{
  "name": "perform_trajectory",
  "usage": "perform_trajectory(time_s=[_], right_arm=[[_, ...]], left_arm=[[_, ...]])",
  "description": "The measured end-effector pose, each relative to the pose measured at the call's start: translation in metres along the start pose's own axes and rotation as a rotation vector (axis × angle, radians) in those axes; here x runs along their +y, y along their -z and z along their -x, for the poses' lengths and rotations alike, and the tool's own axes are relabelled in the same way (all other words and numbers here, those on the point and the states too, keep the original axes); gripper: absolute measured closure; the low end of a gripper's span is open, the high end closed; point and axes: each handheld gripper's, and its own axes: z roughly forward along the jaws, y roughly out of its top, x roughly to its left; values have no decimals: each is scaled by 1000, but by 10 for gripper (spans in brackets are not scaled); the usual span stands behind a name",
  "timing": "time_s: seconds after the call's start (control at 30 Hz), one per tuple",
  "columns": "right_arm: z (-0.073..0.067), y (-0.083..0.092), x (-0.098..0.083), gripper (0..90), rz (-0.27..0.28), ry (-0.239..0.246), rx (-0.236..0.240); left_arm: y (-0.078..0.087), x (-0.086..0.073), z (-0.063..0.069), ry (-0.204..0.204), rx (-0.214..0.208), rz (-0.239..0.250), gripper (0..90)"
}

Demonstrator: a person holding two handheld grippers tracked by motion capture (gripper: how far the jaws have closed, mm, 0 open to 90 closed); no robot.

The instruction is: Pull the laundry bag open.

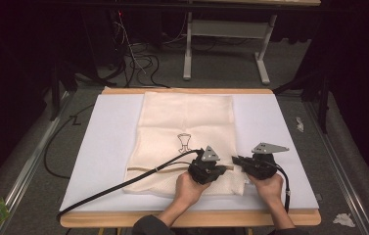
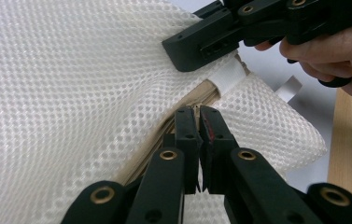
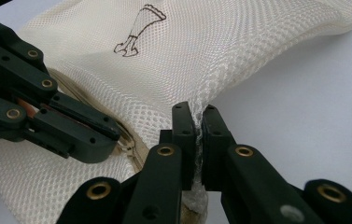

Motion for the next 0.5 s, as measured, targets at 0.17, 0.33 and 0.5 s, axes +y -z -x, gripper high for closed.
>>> perform_trajectory(time_s=[0.17,0.33,0.5], right_arm=[[1,0,0,881,2,-3,1],[1,0,0,881,1,-5,2],[0,-1,1,881,-2,-9,6]], left_arm=[[6,-1,-2,2,11,6,870],[11,-2,-4,10,10,14,870],[15,-3,-3,1,17,18,869]])
